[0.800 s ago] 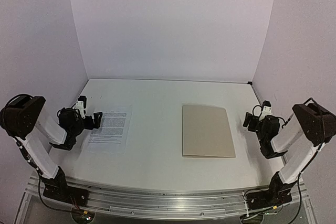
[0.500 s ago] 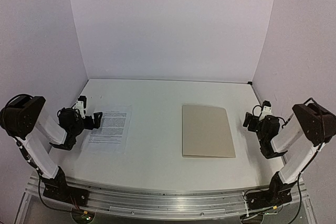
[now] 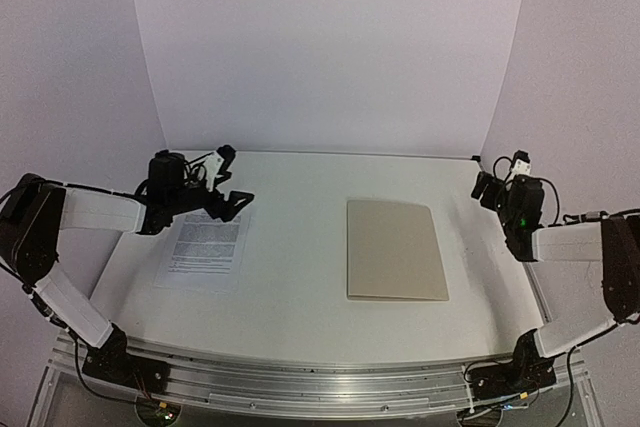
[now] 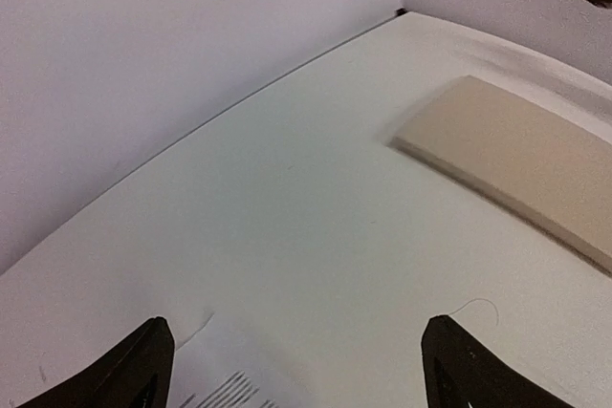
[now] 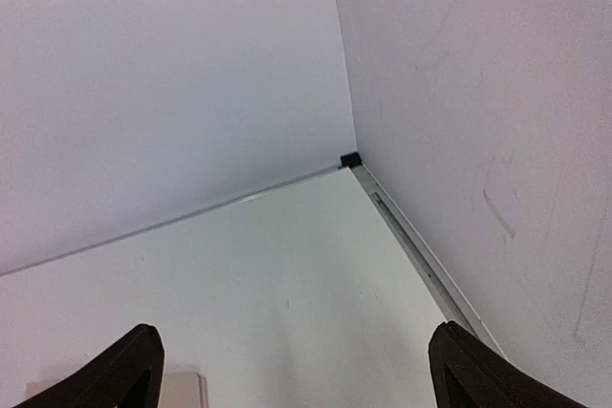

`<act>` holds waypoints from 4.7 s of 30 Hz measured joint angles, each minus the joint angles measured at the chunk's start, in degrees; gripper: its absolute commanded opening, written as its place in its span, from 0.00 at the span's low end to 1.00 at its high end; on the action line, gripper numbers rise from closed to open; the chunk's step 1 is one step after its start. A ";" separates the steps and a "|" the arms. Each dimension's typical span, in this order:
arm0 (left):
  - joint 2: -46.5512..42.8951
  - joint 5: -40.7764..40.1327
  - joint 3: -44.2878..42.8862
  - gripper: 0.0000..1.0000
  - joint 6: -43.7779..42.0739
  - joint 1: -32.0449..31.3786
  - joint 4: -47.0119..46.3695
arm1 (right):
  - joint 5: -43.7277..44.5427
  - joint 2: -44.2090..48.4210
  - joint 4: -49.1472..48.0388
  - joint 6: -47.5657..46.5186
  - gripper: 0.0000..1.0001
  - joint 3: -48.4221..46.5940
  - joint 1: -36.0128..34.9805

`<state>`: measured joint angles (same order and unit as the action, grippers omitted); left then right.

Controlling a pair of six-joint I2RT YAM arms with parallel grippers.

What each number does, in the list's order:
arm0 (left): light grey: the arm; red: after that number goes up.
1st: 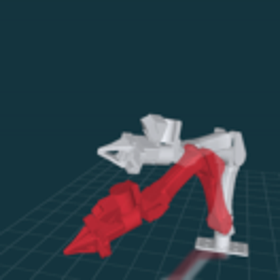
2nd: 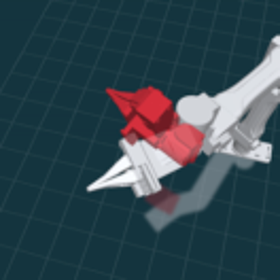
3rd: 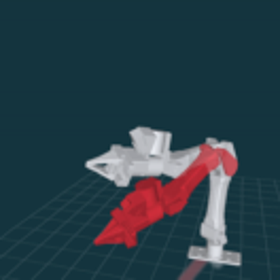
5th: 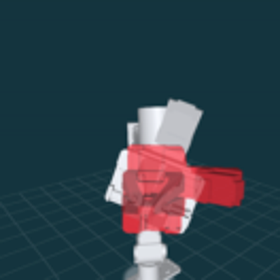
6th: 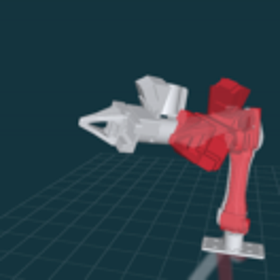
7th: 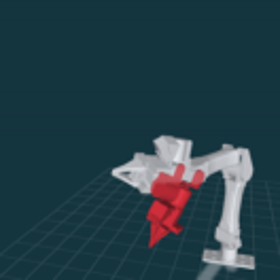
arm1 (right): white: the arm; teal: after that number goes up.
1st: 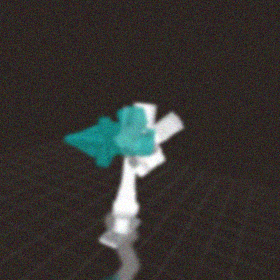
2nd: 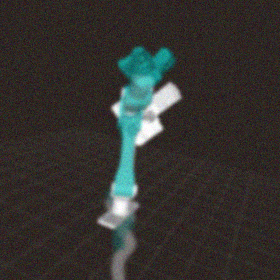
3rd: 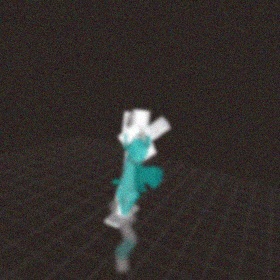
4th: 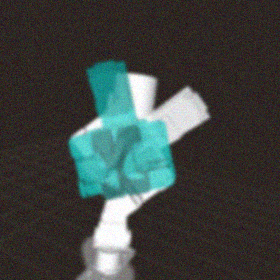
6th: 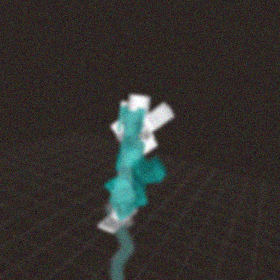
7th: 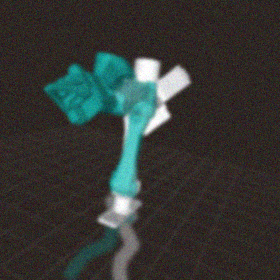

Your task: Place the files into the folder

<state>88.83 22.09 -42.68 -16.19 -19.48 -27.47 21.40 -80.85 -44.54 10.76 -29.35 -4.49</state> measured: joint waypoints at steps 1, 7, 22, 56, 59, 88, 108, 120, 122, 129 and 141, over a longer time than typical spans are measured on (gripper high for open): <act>0.04 -0.31 -2.57 0.87 -1.64 -3.71 2.82 | -0.45 1.72 3.15 0.81 0.98 -2.31 0.07; 8.24 -10.01 -21.23 0.88 -8.66 -24.75 19.75 | -11.35 2.32 26.62 7.14 0.90 -15.78 0.32; 37.71 -38.84 -50.32 0.78 -23.34 -55.40 42.56 | -25.79 -1.93 55.95 28.08 0.86 -11.09 -8.48; 42.68 -57.76 -40.00 0.00 -41.87 -57.81 18.04 | -32.29 7.31 59.97 31.76 0.98 -4.33 -10.96; 42.08 -57.82 -39.57 0.00 -42.00 -57.70 15.77 | -32.59 11.15 63.59 32.41 0.98 -4.25 -10.97; 39.94 -54.79 -44.20 0.10 -29.96 -56.77 23.82 | -37.11 16.65 49.04 49.02 0.00 5.25 -10.77; 18.89 -30.99 -36.09 0.76 -16.77 -48.72 47.57 | -16.99 17.48 76.27 33.08 0.00 -26.39 -21.99; 27.44 -8.87 -46.85 0.69 6.00 -15.32 67.16 | 19.15 -17.23 104.22 39.44 0.00 -67.20 -55.27; 29.65 -6.95 -49.85 0.69 7.97 -13.33 69.00 | 23.09 -22.80 107.22 40.40 0.00 -72.27 -58.30; 34.24 -2.29 -57.48 0.68 10.72 -8.17 71.65 | 28.22 -37.44 112.33 39.55 0.03 -85.52 -64.15; 34.60 0.46 -58.08 0.70 10.00 -2.19 72.47 | 14.56 -47.84 102.38 30.42 0.78 -93.51 -66.43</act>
<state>123.44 22.56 -100.76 -6.19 -21.68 45.00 35.96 -128.68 57.84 41.18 -122.86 -70.91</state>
